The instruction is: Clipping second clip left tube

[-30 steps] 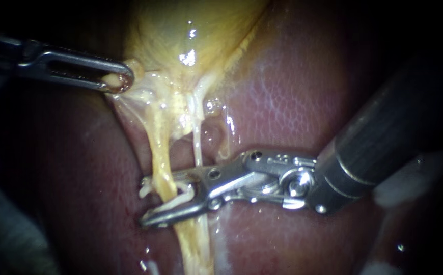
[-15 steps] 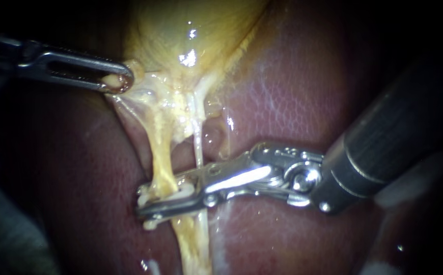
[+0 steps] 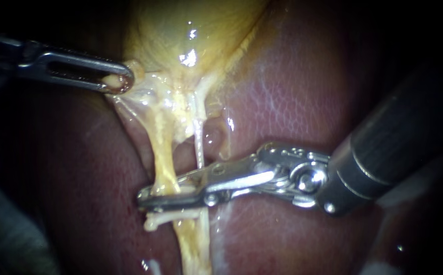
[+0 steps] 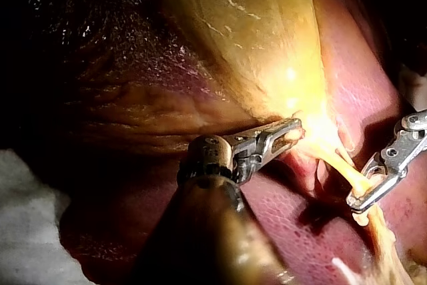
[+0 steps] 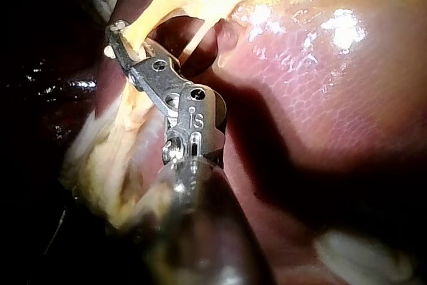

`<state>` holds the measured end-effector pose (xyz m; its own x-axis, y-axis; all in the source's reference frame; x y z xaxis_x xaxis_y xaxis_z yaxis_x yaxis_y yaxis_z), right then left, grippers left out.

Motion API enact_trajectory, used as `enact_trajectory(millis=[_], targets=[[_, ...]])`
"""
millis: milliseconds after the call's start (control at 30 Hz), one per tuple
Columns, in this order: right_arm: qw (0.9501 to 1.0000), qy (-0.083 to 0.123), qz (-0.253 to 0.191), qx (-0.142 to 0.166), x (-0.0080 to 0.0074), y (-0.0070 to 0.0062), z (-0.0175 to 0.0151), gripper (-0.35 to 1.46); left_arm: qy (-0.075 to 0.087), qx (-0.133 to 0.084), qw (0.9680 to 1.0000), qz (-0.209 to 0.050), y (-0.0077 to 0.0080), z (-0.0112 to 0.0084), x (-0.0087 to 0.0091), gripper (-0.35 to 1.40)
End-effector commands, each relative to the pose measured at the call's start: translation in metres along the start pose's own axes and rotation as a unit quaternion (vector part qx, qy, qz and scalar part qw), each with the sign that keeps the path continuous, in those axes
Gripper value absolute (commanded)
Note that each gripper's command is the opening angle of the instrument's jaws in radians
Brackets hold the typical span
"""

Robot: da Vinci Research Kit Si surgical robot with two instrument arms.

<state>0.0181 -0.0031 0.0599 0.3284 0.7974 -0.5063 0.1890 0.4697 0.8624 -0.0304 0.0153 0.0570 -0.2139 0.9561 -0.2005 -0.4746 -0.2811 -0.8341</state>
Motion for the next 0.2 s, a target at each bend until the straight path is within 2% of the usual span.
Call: enact_trajectory(millis=[33, 200], targets=[[1.0000, 0.000, -0.001, 0.000, -0.0001, 0.0001, 0.0000, -0.35, 0.000, 0.000, 1.0000, 0.000, 0.0000, 0.0000, 0.0000, -0.35], [1.0000, 0.000, -0.001, -0.001, -0.0001, 0.0002, 0.0001, -0.35, 0.000, 0.000, 1.0000, 0.000, -0.0001, 0.0000, 0.0001, -0.35]])
